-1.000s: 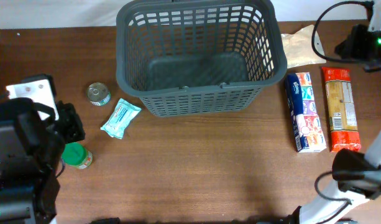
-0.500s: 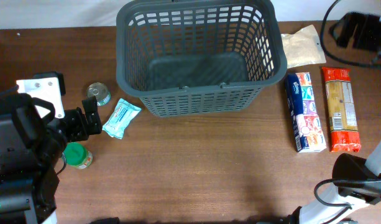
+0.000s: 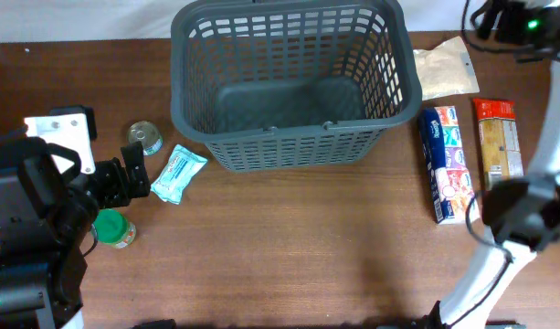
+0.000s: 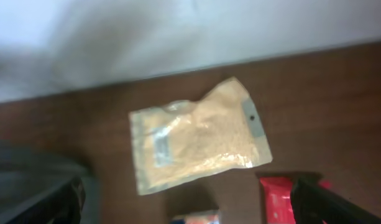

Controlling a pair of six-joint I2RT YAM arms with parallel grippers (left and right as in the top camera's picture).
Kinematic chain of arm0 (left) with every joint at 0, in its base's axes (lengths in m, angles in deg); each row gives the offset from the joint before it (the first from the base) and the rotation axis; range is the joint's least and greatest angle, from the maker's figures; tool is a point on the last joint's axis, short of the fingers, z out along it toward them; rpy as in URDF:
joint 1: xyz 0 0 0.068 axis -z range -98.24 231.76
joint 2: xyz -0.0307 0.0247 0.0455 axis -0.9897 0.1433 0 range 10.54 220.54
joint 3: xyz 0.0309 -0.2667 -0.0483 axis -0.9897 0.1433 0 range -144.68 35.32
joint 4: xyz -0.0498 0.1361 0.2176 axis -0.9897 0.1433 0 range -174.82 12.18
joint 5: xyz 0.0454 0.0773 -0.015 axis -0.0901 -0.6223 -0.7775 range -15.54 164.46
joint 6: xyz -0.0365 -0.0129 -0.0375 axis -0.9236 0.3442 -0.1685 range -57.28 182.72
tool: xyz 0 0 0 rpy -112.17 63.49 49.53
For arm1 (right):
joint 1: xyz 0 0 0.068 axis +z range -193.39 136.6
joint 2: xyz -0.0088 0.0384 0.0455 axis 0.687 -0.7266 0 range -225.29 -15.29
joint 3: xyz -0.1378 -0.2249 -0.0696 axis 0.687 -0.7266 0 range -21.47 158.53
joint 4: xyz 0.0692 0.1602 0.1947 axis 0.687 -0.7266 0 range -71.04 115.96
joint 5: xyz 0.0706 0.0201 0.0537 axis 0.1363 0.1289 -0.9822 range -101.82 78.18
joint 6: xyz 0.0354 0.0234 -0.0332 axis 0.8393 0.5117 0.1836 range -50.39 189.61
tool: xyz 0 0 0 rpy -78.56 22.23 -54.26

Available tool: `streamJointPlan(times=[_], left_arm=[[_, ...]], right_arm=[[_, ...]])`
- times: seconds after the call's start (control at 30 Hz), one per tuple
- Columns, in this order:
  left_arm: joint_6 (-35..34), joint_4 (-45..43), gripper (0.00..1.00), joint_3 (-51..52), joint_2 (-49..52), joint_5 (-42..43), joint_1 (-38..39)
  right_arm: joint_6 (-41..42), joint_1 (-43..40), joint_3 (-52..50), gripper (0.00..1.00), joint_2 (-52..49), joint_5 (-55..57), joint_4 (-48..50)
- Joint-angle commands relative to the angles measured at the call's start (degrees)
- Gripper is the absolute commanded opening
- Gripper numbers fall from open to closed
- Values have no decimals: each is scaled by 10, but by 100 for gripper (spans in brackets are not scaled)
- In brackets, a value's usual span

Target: Pack container

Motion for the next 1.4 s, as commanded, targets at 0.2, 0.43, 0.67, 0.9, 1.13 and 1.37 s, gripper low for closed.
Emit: streamJointPlan(times=[0.2,0.43,0.67,0.9,1.13,1.37], left_arm=[[13,0,99,-8,-1,8,-5],[13,0,99,-8,-1,8,-5],[13,0,99,-8,-1,8,-5],[13,1,99,-8,-1,8,-5],[13,0,99,-8,-1,8,-5],[13,0,99,-8,-1,8,-5]], right_arm=[[-6,32,-4,99,-126,72,42],[8,59,-4,99,-183,100,90],[27,59,-5,99,-228,99,113],[31,59,-8,99,-258,101,134],[31,59,-12,93,-277,119,128],[31,59,-13,8,-278,131,116]])
